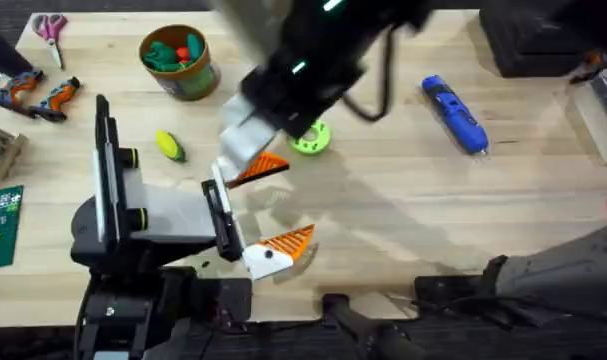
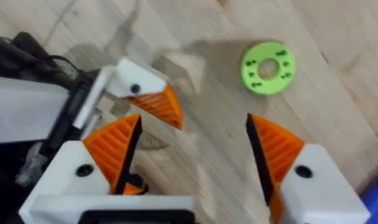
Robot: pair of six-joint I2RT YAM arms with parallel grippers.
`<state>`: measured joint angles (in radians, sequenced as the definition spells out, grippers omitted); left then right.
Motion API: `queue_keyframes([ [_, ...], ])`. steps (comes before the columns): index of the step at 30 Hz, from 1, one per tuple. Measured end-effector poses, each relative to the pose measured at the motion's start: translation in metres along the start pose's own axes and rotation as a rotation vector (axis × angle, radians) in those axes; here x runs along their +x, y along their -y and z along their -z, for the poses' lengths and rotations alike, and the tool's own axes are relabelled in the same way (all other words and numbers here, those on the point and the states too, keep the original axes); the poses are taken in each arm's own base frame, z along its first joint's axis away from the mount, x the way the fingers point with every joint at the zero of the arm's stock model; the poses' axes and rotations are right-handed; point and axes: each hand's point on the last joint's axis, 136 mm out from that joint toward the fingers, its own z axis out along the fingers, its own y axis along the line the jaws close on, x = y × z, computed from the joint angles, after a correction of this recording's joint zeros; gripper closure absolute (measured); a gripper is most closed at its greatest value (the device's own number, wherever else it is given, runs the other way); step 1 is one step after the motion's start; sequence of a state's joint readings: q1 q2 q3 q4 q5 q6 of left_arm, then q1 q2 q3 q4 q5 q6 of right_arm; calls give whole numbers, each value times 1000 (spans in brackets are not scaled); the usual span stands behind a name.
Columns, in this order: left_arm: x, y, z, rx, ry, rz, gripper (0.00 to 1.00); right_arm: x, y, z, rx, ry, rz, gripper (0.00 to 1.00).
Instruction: Pick up the gripper from the table and insert it into the empty holder that is missing its gripper. Then pick up a screw, insert it into the mounting hole, and use the screwdriver to tighten it. Finally, clean up the table by picking up the vegetable and placing it into the bucket.
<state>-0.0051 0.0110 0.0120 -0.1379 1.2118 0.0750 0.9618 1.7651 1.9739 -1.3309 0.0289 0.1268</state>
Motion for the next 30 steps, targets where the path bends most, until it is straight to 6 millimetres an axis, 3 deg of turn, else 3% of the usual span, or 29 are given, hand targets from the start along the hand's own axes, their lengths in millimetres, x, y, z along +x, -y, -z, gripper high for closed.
queue_keyframes([
  [13, 0, 0, 0, 0, 0, 0, 15, 44, 100, 62, 126, 21, -252, 10],
  [20, 0, 0, 0, 0, 0, 0, 15, 85, 139, 57, 186, 41, -389, 10],
  [24, 0, 0, 0, 0, 0, 0, 15, 118, 165, 51, 229, 49, -496, 9],
  [27, 0, 0, 0, 0, 0, 0, 15, 144, 182, 54, 260, 42, -557, 8],
  [30, 0, 0, 0, -1, 0, 0, 16, 156, 194, 59, 266, 44, -557, 8],
])
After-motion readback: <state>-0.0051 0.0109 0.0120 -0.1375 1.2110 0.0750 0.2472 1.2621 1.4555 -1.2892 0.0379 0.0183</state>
